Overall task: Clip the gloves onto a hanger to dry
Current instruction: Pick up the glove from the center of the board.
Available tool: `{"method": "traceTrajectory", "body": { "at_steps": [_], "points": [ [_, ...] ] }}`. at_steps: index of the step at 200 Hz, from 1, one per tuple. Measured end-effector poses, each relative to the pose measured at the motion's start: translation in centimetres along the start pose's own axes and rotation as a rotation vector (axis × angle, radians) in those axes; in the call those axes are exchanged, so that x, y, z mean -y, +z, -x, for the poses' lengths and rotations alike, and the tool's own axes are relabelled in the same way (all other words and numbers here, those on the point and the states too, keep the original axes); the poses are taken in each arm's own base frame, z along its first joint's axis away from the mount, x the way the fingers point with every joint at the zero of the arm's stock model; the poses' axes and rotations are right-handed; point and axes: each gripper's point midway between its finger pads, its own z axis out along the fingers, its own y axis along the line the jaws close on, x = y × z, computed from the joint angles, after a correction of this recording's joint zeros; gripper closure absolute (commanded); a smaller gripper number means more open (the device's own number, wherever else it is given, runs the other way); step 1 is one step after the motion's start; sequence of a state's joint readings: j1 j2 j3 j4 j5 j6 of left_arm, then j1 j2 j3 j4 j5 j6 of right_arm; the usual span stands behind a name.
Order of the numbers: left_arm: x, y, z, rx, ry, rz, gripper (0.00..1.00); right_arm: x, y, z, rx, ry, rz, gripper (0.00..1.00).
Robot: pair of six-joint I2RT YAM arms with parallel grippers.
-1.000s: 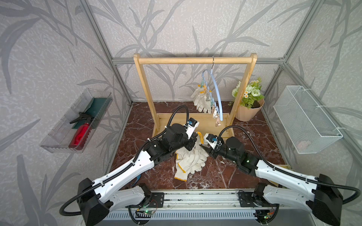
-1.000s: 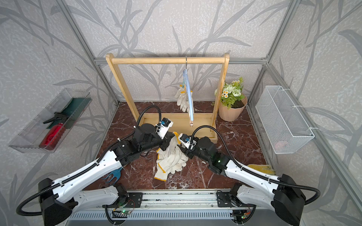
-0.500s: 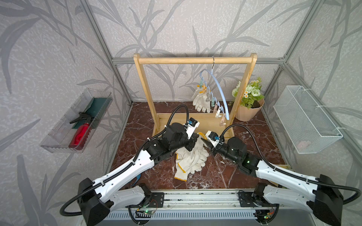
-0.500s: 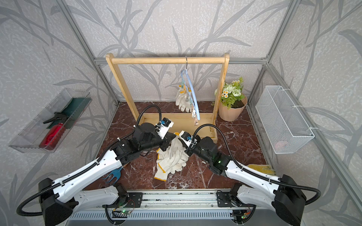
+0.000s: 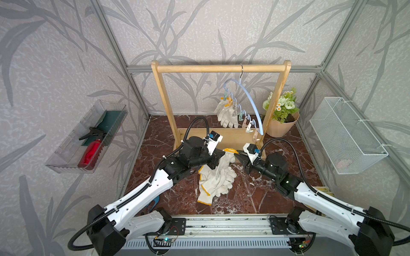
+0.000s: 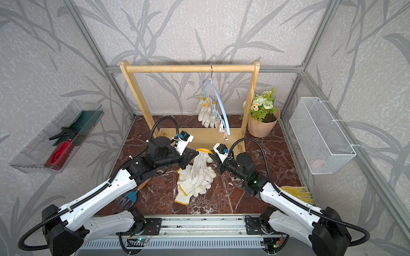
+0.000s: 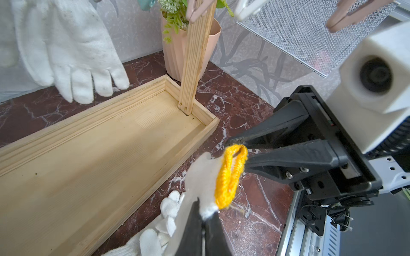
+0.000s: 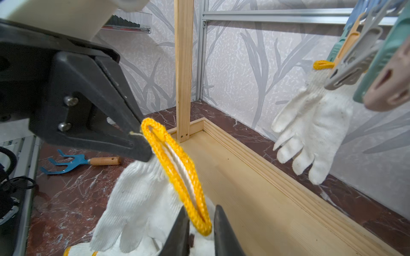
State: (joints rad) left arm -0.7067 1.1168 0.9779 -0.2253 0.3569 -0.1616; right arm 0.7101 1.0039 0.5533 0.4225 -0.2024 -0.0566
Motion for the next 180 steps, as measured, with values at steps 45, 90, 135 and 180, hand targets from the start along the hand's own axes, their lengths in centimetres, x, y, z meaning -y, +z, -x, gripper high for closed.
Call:
{"method": "traceTrajectory", "body": {
  "at_steps": [45, 90, 135, 180],
  "points": [
    [0.8, 0.0, -0.1, -0.005, -0.009, -0.052, 1.00, -0.8, 0.0, 0.6, 0.025, 0.030, 0.066, 0.75],
    [0.9, -0.1, 0.1, 0.005, -0.017, -0.076, 1.00, -0.7, 0.0, 0.8, 0.041, 0.062, 0.092, 0.98],
    [-0.6, 0.5, -0.5, 0.033, -0.020, -0.051, 0.72, 0.8, -0.5, 0.4, 0.048, 0.143, 0.091, 1.00],
    [-5.8, 0.5, 2.1, 0.161, 0.000, 0.067, 0.63, 2.6, 0.2, -2.4, -0.029, 0.227, 0.054, 1.00]
  ]
}}
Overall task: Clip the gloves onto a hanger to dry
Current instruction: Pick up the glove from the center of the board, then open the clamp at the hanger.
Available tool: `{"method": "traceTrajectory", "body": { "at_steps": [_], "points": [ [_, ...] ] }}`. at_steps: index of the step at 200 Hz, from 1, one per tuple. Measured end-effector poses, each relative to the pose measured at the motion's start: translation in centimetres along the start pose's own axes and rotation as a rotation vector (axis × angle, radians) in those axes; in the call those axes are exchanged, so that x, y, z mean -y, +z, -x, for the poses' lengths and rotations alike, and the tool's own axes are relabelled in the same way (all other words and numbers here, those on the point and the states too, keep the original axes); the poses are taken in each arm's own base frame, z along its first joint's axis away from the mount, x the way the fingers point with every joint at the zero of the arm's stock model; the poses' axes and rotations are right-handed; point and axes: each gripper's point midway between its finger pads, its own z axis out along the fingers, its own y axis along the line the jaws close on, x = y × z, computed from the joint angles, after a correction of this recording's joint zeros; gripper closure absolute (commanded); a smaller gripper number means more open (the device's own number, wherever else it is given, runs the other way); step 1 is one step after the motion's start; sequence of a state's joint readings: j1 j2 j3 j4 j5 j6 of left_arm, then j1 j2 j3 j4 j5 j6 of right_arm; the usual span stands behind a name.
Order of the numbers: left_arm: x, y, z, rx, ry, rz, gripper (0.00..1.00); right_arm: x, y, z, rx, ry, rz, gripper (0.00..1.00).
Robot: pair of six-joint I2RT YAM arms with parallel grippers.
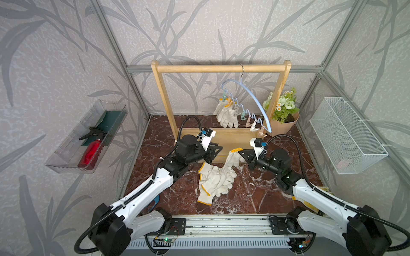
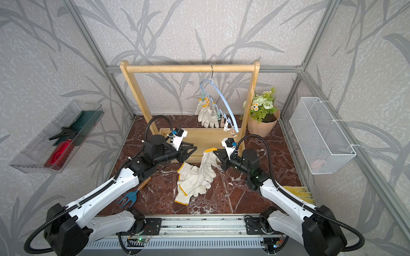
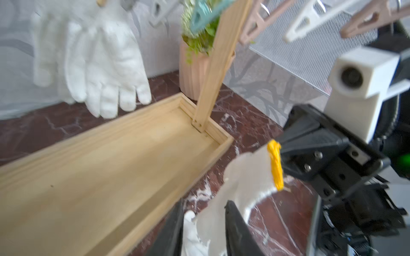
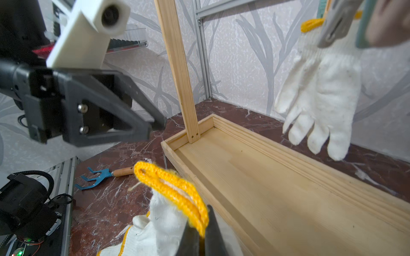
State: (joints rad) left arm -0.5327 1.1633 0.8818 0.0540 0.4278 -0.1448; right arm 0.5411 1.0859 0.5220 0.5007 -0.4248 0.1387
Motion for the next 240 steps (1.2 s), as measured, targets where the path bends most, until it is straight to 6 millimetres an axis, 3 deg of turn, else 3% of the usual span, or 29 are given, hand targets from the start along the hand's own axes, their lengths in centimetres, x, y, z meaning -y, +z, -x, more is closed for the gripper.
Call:
{"method": "traceTrajectory", "body": {
  "at_steps": [32, 75, 119, 151, 186, 240],
  "points": [
    [-2.7, 2.8, 3.4, 0.066, 0.091, 0.014, 0.50, 1.4, 1.1, -3.3, -0.096, 0.063, -0.022, 1.00],
    [-3.8, 6.9, 7.5, 0.143, 0.270, -0.043, 0.53, 4.6, 1.5, -5.4, -0.137, 0.170, -0.068, 1.00],
    [-6.1, 10.5, 9.2, 0.159, 0.349, -0.076, 0.58, 5.8, 1.8, -5.9, -0.140, 0.217, -0.065, 1.00],
    [-7.3, 12.6, 9.3, 0.158, 0.360, -0.113, 0.59, 6.1, 2.0, -5.9, -0.133, 0.234, -0.052, 1.00],
    [-7.5, 13.7, 9.4, 0.173, 0.367, -0.153, 0.59, 6.2, 1.9, -5.6, -0.122, 0.238, -0.045, 1.00],
    [-7.1, 14.3, 11.5, 0.231, 0.394, -0.183, 0.59, 6.3, 1.8, -5.5, -0.121, 0.243, -0.037, 1.00]
  ]
}}
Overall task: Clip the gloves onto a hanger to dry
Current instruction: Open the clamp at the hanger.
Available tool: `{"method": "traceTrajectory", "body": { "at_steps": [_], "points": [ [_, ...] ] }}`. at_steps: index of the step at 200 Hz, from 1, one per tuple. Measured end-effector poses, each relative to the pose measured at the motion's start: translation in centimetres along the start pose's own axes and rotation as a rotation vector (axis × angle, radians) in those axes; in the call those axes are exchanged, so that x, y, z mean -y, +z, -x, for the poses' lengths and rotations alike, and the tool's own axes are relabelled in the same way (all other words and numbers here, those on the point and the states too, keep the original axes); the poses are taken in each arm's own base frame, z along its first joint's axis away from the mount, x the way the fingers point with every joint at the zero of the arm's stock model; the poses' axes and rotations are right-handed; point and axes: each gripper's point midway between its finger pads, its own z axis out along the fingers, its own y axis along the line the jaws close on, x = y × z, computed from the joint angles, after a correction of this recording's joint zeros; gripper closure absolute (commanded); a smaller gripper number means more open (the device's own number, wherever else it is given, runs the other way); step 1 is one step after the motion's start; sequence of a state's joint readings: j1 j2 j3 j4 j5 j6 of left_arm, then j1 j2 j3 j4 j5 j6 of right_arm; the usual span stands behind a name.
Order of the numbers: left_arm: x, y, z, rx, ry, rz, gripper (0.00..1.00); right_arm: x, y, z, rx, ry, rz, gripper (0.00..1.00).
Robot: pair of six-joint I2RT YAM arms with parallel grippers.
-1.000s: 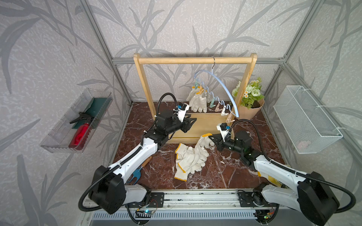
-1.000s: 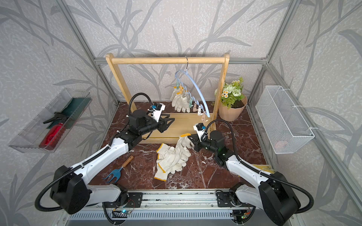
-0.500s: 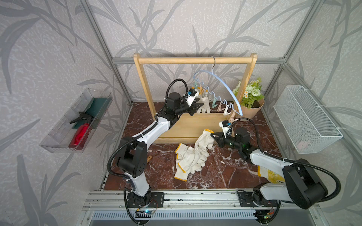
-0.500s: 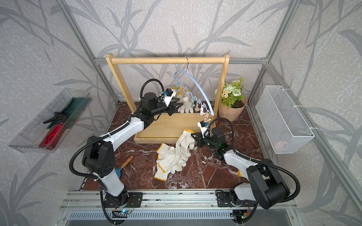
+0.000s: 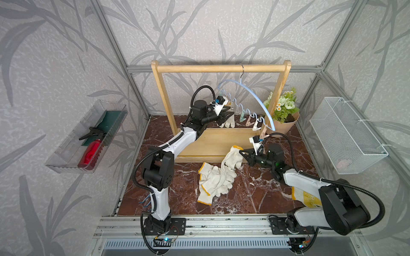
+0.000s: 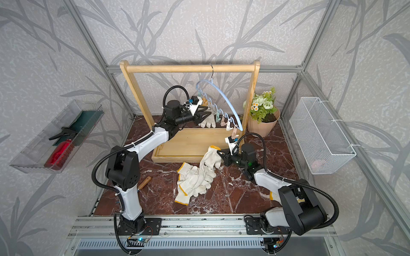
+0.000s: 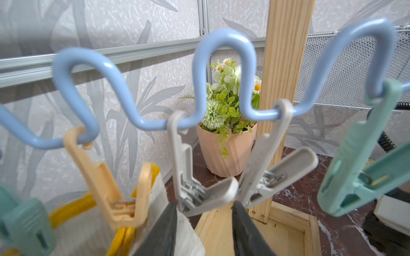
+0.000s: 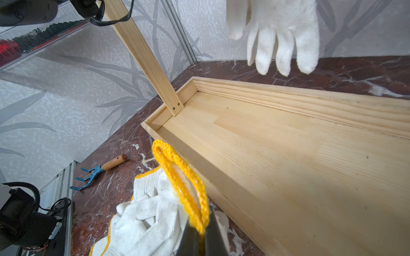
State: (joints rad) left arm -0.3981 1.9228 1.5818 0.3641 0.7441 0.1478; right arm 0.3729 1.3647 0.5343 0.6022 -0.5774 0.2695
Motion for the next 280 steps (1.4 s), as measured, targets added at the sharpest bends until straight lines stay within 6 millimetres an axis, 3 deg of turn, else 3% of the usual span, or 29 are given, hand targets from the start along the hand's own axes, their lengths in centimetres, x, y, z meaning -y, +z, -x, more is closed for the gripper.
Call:
{"method": "traceTrajectory", "body": {
  "at_steps": [133, 208, 280],
  "points": [
    [-0.2, 0.8, 2.5, 0.074, 0.019, -0.038, 0.57, -0.4, 0.0, 0.4, 0.013, -0.001, 0.020, 1.00],
    [0.1, 1.2, 2.3, 0.083, -0.004, -0.076, 0.56, -0.6, 0.0, 0.3, 0.011, -0.001, 0.030, 1.00],
    [0.2, 1.2, 2.8, 0.105, -0.005, -0.085, 0.63, -0.6, 0.0, 0.3, 0.010, -0.001, 0.035, 1.00]
  ]
}}
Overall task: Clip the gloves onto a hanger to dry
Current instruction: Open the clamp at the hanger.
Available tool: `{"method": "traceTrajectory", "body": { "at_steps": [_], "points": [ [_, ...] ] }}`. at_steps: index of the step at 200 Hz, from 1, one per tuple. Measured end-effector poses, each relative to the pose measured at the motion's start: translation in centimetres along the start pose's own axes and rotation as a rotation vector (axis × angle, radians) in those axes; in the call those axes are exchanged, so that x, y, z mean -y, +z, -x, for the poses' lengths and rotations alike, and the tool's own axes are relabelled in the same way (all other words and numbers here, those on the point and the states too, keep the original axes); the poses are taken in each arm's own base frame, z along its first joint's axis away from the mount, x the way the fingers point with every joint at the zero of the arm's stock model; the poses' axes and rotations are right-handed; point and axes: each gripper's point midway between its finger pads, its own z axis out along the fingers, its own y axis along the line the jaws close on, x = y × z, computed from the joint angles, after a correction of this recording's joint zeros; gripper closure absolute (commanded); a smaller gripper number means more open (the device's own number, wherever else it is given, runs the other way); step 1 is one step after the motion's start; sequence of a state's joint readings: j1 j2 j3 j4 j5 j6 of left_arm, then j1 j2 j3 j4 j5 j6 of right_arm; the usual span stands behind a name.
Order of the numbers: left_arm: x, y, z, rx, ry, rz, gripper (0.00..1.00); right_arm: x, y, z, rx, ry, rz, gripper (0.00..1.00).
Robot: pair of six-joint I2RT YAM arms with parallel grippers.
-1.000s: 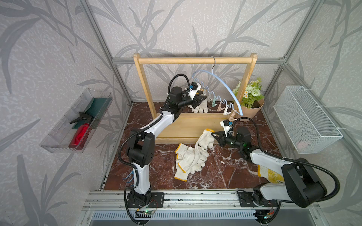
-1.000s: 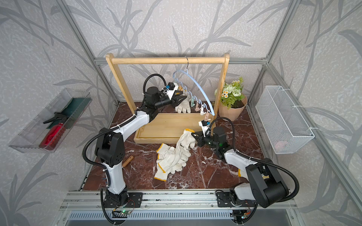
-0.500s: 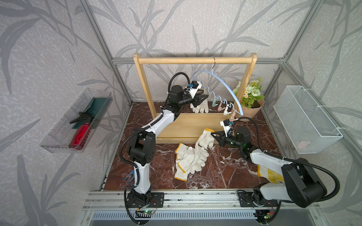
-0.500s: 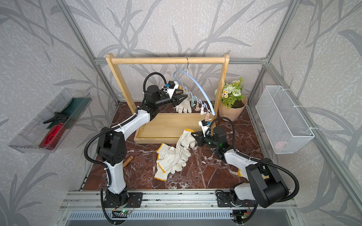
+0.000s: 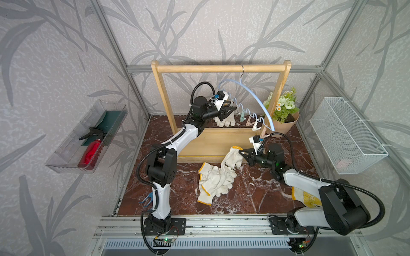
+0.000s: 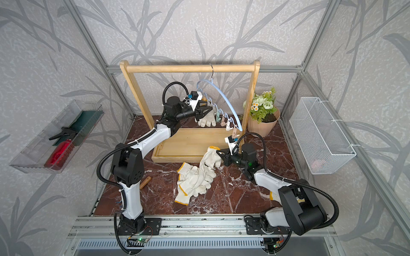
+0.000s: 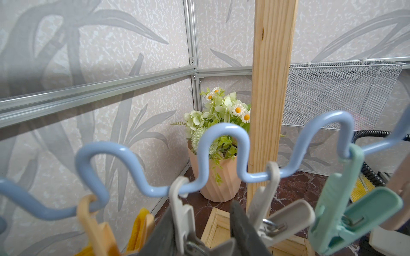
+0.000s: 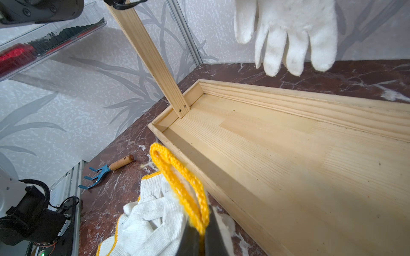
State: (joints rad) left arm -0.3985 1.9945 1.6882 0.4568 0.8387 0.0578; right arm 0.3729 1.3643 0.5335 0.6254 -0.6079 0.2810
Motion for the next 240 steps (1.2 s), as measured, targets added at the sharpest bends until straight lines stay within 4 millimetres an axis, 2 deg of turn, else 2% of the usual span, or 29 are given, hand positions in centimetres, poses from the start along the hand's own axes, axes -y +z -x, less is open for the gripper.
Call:
{"method": "traceTrajectory", "body": {
  "at_steps": [61, 153, 192, 229, 240],
  "points": [
    [0.2, 0.0, 0.2, 0.006, 0.000, -0.010, 0.65, -0.1, 0.0, 0.1, 0.004, 0.000, 0.005, 1.00],
    [0.9, -0.4, 0.5, 0.007, -0.003, -0.033, 0.60, -0.5, 0.0, 0.2, 0.007, -0.002, 0.025, 1.00],
    [1.2, -0.6, 1.2, 0.017, 0.005, -0.040, 0.67, -0.5, 0.0, 0.2, 0.009, -0.003, 0.026, 1.00],
    [1.2, -0.7, 1.2, 0.017, -0.001, -0.046, 0.84, -0.5, 0.0, 0.2, 0.009, -0.003, 0.026, 1.00],
    [1.1, -0.8, 1.2, 0.016, -0.003, -0.045, 0.87, -0.5, 0.0, 0.2, 0.009, -0.003, 0.026, 1.00]
  ]
}}
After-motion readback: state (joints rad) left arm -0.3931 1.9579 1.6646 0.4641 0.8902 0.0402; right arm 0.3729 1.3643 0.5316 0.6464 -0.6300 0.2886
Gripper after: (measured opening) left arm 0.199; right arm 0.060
